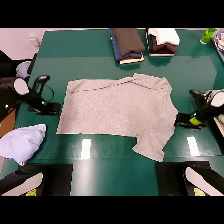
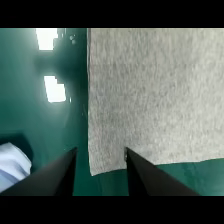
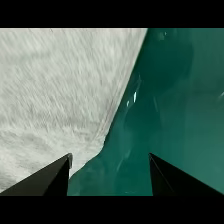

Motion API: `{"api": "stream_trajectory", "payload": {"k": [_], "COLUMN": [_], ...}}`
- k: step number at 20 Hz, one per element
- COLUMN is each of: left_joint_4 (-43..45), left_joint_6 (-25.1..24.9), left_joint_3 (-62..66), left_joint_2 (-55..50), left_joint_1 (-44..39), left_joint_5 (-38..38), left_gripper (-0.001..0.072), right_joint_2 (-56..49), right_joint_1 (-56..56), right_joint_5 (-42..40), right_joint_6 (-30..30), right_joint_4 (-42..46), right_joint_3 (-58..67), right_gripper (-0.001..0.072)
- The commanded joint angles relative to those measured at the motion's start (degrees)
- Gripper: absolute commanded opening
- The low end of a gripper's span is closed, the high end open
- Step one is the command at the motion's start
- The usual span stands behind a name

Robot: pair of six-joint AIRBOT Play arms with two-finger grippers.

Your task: Fold the shirts.

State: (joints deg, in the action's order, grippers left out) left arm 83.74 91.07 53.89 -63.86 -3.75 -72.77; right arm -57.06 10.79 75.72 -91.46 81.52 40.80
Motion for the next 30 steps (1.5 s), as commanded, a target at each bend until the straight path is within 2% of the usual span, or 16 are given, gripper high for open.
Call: {"api": "stream_trajectory", "payload": {"k": [1, 4, 5, 6, 10, 12, 14, 15, 16, 18, 19, 20, 26, 29, 30], "left_joint_4": [-0.3, -0.5, -0.6, -0.6, -0.6, -0.8, -1.3, -1.4, -1.4, -1.4, -1.4, -1.4, -4.5, -6.5, -6.6], "left_joint_6": [0.6, 0.6, 0.6, 0.6, 0.6, 0.6, 0.6, 0.6, 0.5, 0.4, 0.4, 0.4, 0.4, 0.5, 0.5], "left_joint_3": [-4.5, -4.5, -4.5, -4.5, -4.5, -4.6, -4.6, -4.6, -4.6, -4.6, -4.9, -5.9, -17.9, -19.3, -19.3], "left_joint_2": [2.3, 2.3, 2.3, 2.3, 2.3, 2.3, 2.1, 2.1, 2.1, 2.1, 2.0, 2.0, 2.0, 2.1, 2.1], "left_joint_1": [0.0, 0.0, 0.0, 0.0, 0.0, 0.0, 0.0, 0.0, 0.0, 0.0, 0.0, 0.0, 0.0, 0.0, 0.0], "left_joint_5": [1.6, 1.9, 1.9, 1.8, 1.9, 1.9, 1.9, 1.9, 1.9, 1.6, 1.7, 1.8, 7.7, 10.1, 10.3], "left_gripper": [0.0364, 0.0364, 0.0364, 0.0365, 0.0365, 0.0365, 0.0365, 0.0365, 0.0366, 0.0369, 0.0491, 0.0555, 0.0554, 0.0553, 0.0490], "right_joint_2": [2.0, -0.5, -1.5, -2.3, -2.6, -1.2, -0.6, -0.7, -0.7, -0.7, -0.7, -0.7, -0.7, -0.7, -0.7], "right_joint_1": [0.3, 0.3, 0.3, 0.3, 0.0, -1.9, -4.7, -6.2, -7.2, -8.0, -8.0, -8.0, -8.0, -8.0, -8.0], "right_joint_5": [-4.5, -6.1, -6.4, -6.8, -8.9, -10.3, -11.6, -11.7, -11.8, -11.7, -11.6, -11.6, -11.5, -11.2, -11.0], "right_joint_6": [-1.4, -2.0, -2.0, -2.0, -2.0, -1.9, -1.9, -2.0, -2.1, -2.1, -2.1, -2.1, -2.1, -2.1, -2.1], "right_joint_4": [-4.2, -5.5, -5.6, -5.6, -7.5, -7.4, -7.1, -6.0, -5.0, -5.0, -5.0, -5.0, -5.0, -5.0, -5.0], "right_joint_3": [-7.6, -8.2, -8.2, -8.2, -8.1, -8.0, -8.0, -8.0, -8.0, -8.0, -8.0, -8.0, -8.0, -8.0, -8.0], "right_gripper": [0.0551, 0.0548, 0.0532, 0.0485, 0.0425, 0.0220, 0.0187, 0.0037, 0.0018, 0.0018, 0.0018, 0.0018, 0.0018, 0.0018, 0.0018]}}
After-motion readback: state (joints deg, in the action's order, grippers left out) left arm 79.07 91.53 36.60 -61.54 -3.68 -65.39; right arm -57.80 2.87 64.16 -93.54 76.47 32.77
